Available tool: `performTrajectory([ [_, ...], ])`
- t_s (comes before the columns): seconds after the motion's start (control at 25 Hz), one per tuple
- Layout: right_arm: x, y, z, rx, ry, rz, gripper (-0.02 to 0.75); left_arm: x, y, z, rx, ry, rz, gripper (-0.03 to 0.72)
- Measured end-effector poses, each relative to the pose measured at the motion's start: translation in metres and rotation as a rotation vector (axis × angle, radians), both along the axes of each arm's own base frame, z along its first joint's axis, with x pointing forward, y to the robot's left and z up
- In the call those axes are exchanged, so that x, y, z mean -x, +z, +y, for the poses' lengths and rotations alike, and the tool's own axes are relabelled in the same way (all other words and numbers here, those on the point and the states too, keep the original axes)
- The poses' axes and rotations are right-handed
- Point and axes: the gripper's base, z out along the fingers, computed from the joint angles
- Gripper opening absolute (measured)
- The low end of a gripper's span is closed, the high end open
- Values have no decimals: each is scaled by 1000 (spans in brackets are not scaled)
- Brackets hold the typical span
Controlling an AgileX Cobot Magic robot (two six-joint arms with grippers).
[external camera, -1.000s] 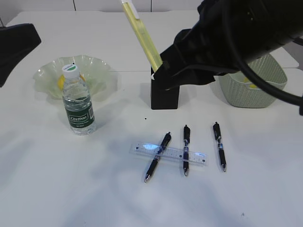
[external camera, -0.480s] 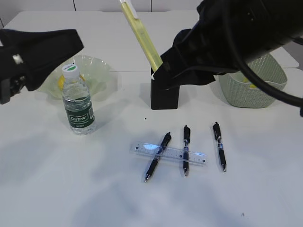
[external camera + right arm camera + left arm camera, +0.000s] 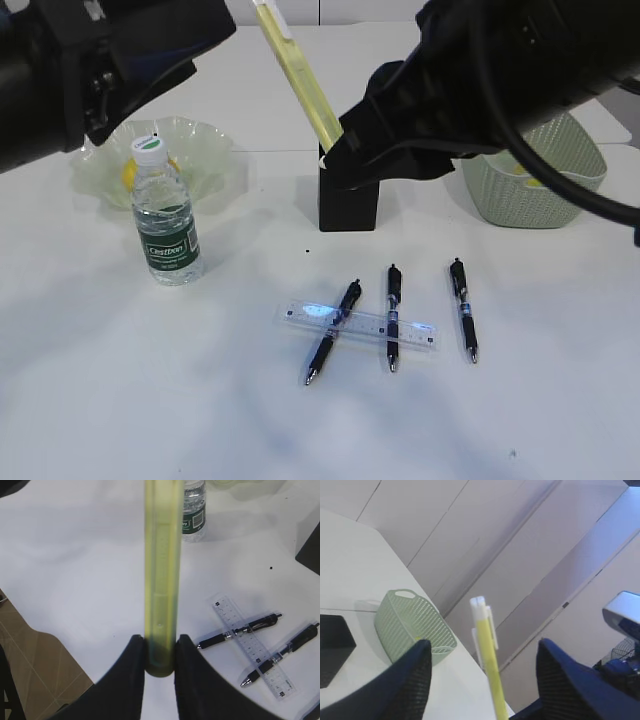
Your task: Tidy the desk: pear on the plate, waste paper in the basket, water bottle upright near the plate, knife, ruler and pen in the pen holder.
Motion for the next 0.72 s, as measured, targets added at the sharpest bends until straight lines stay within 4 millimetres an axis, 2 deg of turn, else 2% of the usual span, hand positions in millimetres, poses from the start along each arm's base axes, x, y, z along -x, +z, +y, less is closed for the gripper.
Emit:
performTrajectory([
  [0.24, 0, 0, 0, 2, 1, -2, 127, -3, 11, -5, 26, -26, 22, 467],
  [0.44, 0, 0, 0, 2, 1, -2, 126, -7, 6, -9, -1, -16, 79, 468],
  [0.72, 0, 0, 0, 2, 1, -2, 126, -9, -6, -26, 28, -66, 121, 468],
])
